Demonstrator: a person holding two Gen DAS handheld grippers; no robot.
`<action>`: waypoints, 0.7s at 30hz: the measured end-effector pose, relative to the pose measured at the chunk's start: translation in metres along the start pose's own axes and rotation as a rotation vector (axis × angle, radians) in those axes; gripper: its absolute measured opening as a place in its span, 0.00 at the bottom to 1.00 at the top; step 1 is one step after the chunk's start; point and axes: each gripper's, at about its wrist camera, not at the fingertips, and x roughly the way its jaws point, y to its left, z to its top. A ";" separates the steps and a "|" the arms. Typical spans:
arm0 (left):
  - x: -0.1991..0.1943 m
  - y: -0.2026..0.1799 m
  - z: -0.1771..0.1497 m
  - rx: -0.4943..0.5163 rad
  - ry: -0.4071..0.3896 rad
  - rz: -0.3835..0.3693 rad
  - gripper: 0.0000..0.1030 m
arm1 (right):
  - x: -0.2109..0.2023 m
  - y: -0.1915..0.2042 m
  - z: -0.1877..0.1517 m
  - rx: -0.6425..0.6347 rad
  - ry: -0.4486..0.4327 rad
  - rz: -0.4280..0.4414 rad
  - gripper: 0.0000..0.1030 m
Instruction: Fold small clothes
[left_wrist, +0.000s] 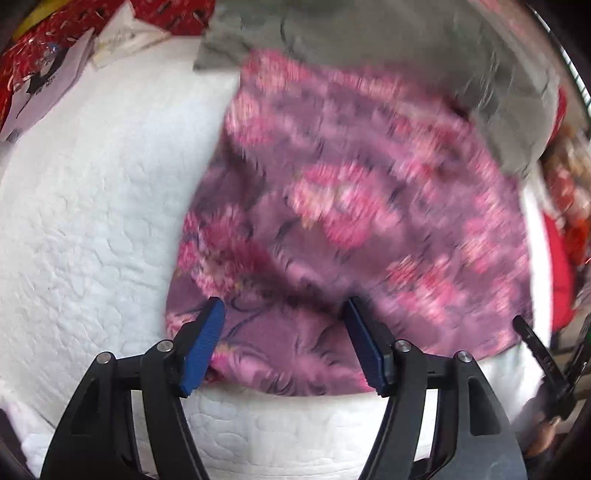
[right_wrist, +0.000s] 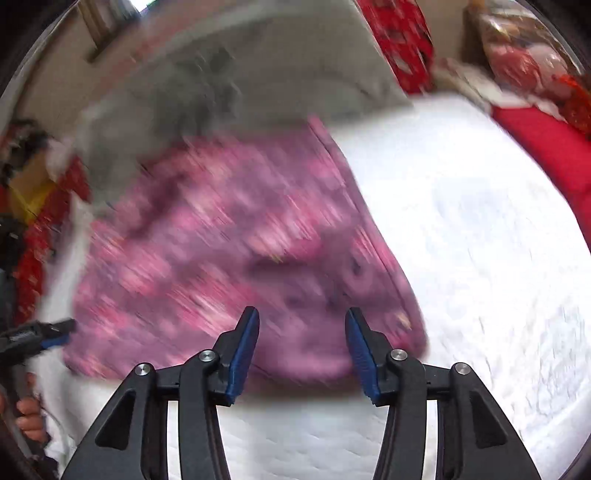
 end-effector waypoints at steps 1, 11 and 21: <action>0.001 -0.003 -0.002 0.018 -0.015 0.018 0.65 | 0.009 -0.003 -0.006 0.002 0.005 0.010 0.49; 0.005 -0.024 0.000 0.043 -0.031 0.028 0.71 | 0.009 0.015 -0.009 -0.061 -0.031 -0.052 0.60; -0.010 0.009 0.037 -0.028 -0.068 -0.101 0.72 | -0.002 0.043 0.024 0.004 -0.125 0.104 0.58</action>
